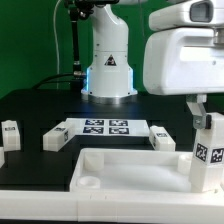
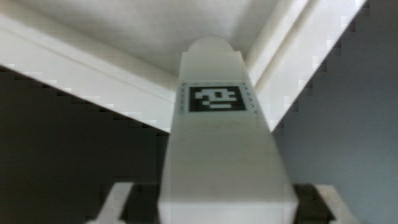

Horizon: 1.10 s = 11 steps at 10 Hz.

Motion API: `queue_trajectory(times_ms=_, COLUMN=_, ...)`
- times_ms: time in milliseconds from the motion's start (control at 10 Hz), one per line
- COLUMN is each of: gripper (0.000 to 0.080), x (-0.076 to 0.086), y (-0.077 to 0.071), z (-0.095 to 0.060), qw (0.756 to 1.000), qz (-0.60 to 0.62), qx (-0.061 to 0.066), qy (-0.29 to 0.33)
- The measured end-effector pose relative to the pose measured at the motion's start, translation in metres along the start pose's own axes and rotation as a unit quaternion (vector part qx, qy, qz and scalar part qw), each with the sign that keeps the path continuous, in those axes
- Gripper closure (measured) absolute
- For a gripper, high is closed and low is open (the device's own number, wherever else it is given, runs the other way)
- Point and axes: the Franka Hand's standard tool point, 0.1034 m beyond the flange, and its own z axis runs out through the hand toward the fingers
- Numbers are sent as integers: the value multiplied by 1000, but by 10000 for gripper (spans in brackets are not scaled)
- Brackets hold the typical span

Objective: Assemble desk

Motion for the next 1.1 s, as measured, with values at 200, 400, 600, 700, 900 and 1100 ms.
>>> queue_trajectory(times_ms=200, gripper=506, x=0, y=-2, z=0, qw=996, qz=90, qx=2, qy=1)
queue_trajectory(times_ms=400, gripper=506, x=-1, y=-1, z=1, qw=976, qz=220, qx=-1, qy=0)
queue_trajectory(times_ms=600, gripper=506, x=-2, y=2, z=1, qw=947, qz=320, qx=-4, qy=-1)
queue_trajectory(times_ms=700, gripper=506, x=-2, y=3, z=1, qw=926, qz=376, qx=-3, qy=-1)
queue_trajectory(times_ms=900, gripper=506, x=-3, y=3, z=1, qw=896, qz=445, qx=-2, qy=-1)
queue_trajectory(times_ms=1100, gripper=506, x=-4, y=2, z=2, qw=848, qz=529, qx=-6, qy=-5)
